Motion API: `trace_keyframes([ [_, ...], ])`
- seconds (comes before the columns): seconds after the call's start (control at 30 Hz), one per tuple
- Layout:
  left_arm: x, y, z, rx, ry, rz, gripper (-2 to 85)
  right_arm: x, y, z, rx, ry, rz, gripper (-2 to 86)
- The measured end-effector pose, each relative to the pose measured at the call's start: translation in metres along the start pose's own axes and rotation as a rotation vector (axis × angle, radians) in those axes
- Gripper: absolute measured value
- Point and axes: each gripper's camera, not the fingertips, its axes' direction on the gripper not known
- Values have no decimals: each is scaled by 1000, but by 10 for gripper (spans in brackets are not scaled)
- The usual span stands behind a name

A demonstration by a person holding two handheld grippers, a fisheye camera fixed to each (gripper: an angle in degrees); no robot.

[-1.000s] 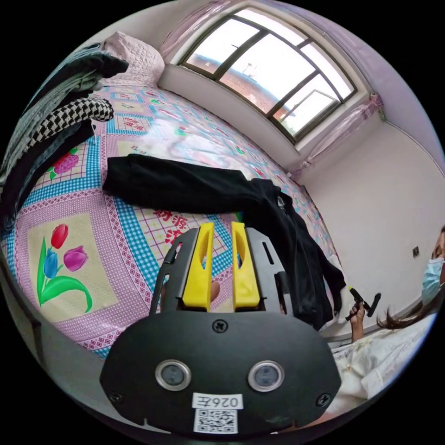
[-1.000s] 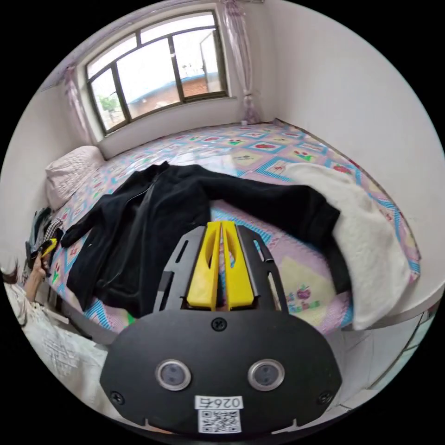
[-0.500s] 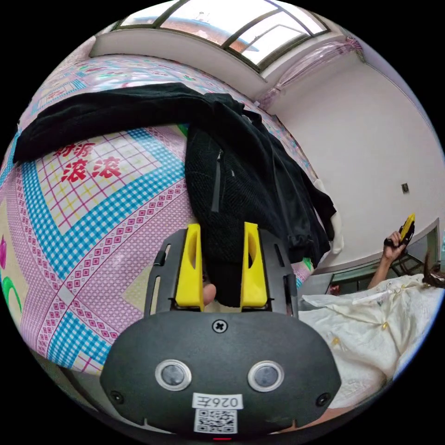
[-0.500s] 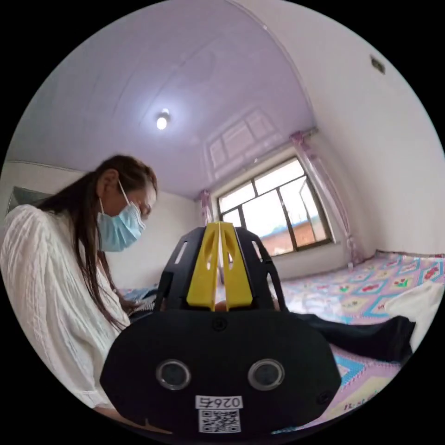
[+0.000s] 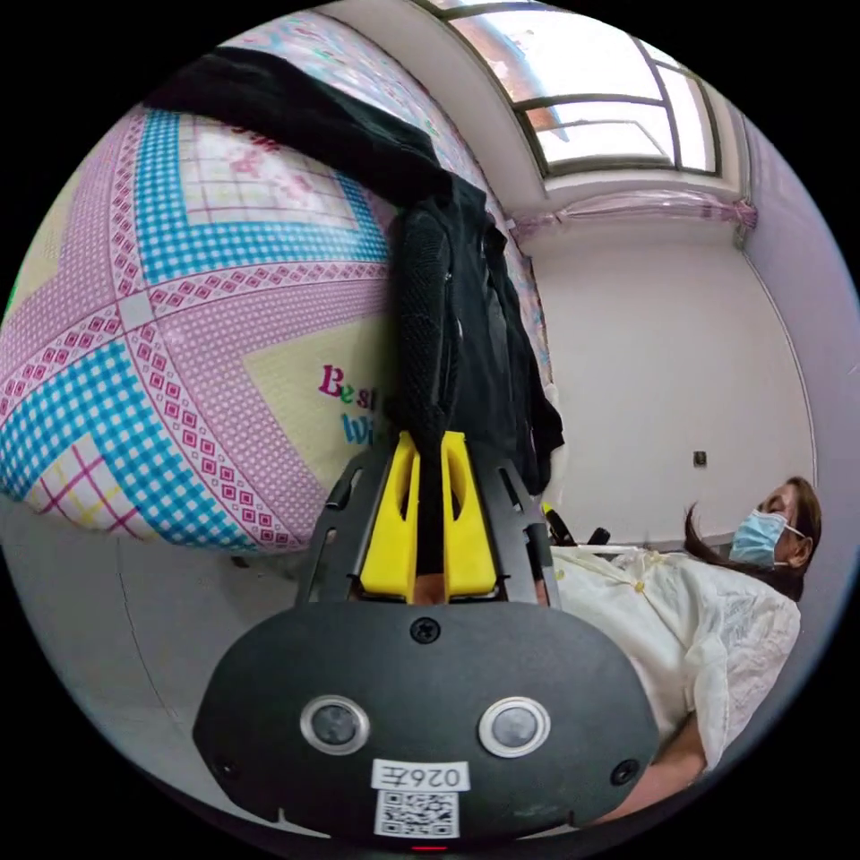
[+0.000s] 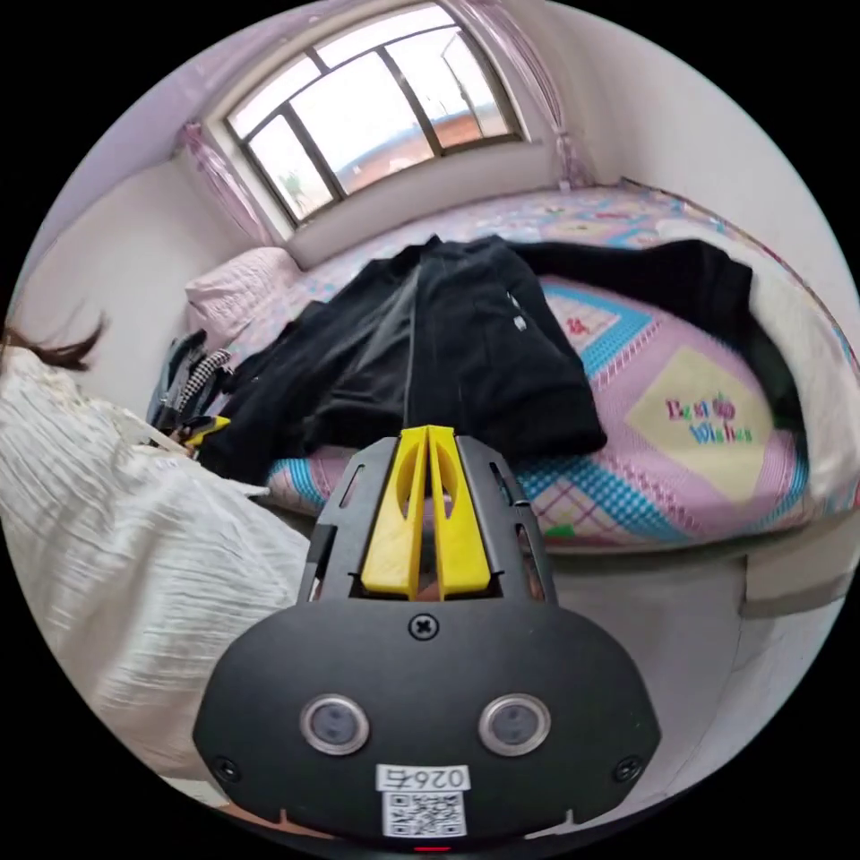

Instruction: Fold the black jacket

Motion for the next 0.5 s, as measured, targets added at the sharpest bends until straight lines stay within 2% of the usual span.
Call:
trace_keyframes([
  [0.13,-43,23,-38,168,94,-141,61,12,-2,27,-72,-45,144,34],
  [0.27,-42,42,-82,405,136,-128,58,32,-18,38,-83,-54,292,103],
  [0.33,-30,35,-91,423,124,-82,56,35,-30,45,-114,-15,309,107],
  [0.5,37,-21,-70,275,123,178,53,42,-63,59,-94,-27,399,104],
])
